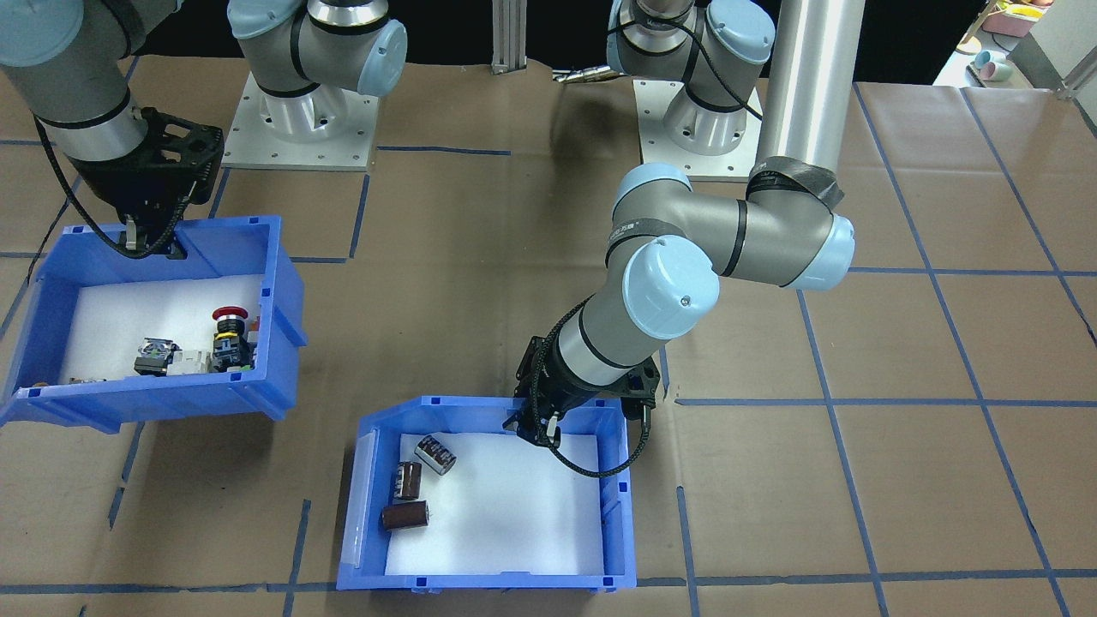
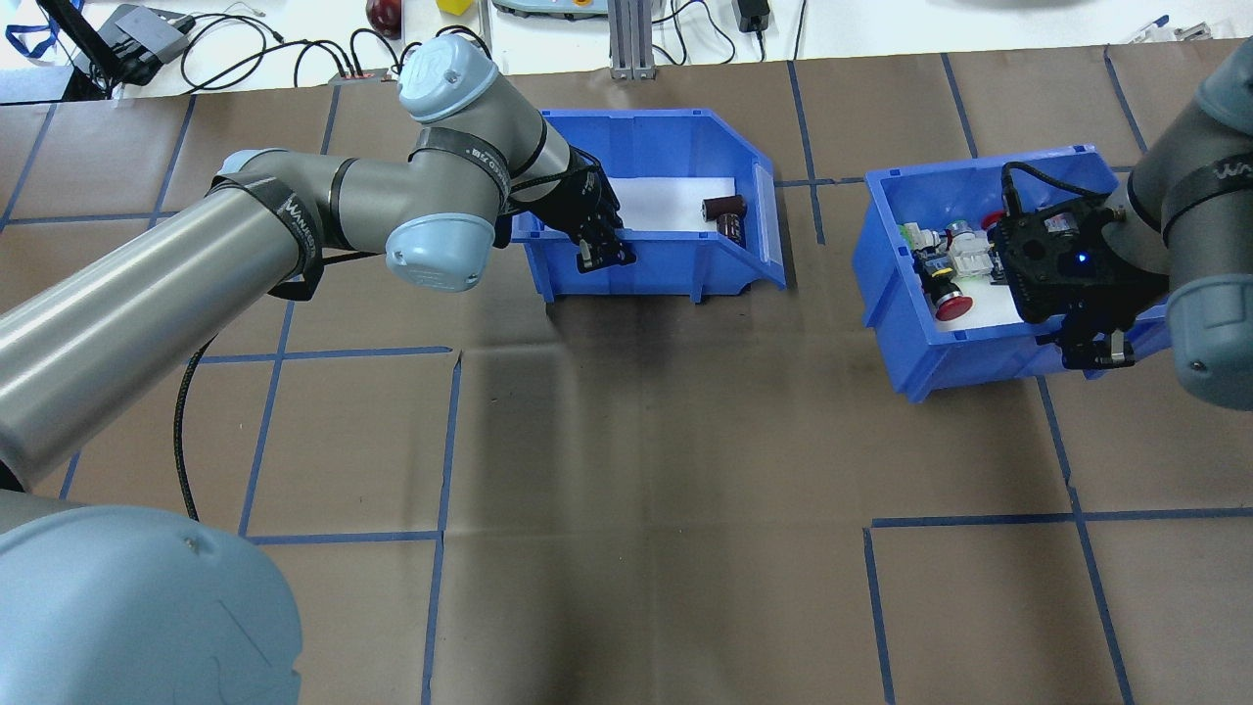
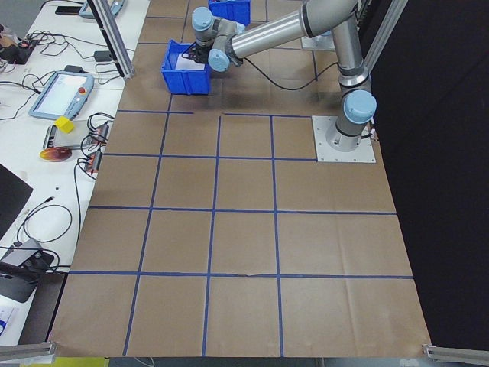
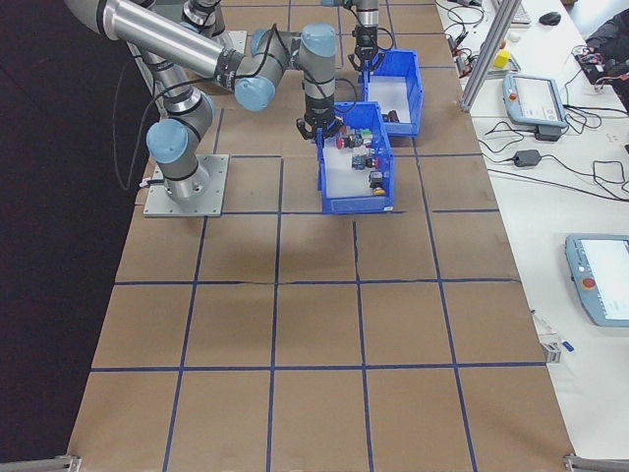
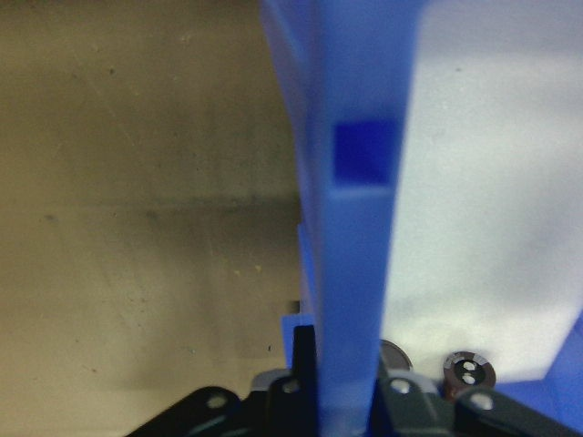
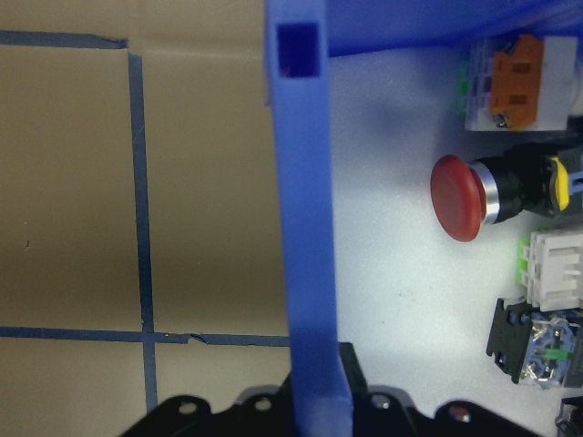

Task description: Place battery box in front

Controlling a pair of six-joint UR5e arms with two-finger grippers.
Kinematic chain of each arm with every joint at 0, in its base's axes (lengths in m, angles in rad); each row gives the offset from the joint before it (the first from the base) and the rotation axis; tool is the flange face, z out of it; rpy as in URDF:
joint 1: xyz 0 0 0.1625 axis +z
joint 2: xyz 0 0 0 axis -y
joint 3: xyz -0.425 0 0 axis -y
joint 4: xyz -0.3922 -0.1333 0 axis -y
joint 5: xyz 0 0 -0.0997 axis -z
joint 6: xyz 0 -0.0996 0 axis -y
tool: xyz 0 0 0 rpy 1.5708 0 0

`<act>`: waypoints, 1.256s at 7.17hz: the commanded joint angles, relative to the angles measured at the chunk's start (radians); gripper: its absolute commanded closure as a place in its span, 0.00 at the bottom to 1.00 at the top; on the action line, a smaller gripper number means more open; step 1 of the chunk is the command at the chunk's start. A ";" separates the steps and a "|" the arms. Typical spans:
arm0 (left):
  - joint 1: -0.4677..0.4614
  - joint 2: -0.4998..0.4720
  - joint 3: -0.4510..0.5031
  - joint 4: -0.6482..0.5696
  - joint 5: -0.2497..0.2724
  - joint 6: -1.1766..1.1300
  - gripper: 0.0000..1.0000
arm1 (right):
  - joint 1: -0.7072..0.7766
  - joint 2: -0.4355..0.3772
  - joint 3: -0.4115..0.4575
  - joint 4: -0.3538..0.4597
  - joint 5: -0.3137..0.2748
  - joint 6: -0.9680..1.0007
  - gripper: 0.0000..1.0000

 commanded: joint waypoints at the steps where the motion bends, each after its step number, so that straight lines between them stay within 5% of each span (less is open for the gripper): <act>1: 0.001 0.038 0.005 -0.023 0.007 -0.015 0.07 | 0.001 -0.002 0.006 0.008 0.000 0.002 0.94; 2: 0.013 0.090 0.010 -0.084 0.015 -0.006 0.07 | 0.001 -0.012 0.027 0.007 0.000 0.004 0.94; 4: 0.025 0.190 0.019 -0.286 0.161 0.208 0.07 | 0.006 -0.090 0.102 -0.003 0.001 0.059 0.94; 6: 0.074 0.300 0.010 -0.436 0.255 0.505 0.05 | 0.010 -0.144 0.168 -0.003 0.004 0.100 0.94; 8: 0.139 0.397 -0.007 -0.518 0.263 0.748 0.02 | 0.042 -0.201 0.216 -0.001 0.023 0.129 0.94; 9: 0.154 0.437 -0.013 -0.537 0.351 0.904 0.02 | 0.090 -0.204 0.216 -0.003 0.023 0.137 0.93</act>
